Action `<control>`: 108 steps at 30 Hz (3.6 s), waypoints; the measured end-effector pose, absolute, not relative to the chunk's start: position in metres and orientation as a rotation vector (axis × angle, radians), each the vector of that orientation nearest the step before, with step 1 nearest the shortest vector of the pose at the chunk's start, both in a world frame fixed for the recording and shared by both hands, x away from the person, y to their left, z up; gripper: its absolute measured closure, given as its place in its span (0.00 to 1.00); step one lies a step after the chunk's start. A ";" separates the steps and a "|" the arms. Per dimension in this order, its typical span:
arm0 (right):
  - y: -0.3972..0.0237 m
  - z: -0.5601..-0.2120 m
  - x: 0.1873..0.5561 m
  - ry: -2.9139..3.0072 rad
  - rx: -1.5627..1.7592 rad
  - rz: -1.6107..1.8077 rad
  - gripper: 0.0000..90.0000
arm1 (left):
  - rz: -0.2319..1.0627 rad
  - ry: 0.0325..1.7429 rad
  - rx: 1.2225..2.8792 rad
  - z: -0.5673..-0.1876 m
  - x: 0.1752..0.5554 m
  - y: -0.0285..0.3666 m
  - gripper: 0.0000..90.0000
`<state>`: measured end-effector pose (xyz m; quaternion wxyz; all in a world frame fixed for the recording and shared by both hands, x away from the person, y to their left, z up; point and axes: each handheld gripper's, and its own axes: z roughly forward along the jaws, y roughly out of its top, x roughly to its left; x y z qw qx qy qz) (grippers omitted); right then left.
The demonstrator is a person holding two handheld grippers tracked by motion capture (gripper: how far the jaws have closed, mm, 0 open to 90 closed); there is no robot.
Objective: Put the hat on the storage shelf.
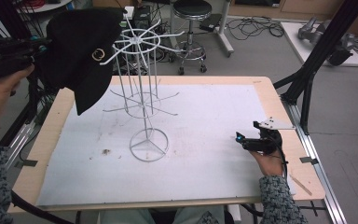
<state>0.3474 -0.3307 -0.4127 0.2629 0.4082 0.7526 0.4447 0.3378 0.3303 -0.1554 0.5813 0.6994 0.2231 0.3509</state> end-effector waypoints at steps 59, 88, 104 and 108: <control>-0.332 -0.412 0.347 2.028 1.101 1.207 0.13 | 0.797 0.574 1.683 -0.185 0.343 0.335 0.72; -0.327 -0.409 0.344 2.029 1.089 1.208 0.13 | 0.905 0.915 1.539 -0.301 0.316 0.342 0.29; -0.324 -0.410 0.346 2.032 1.086 1.214 0.13 | 0.898 1.029 1.521 -0.357 0.312 0.329 0.28; -0.324 -0.410 0.347 2.033 1.083 1.220 0.13 | 0.900 1.037 1.521 -0.363 0.310 0.329 0.27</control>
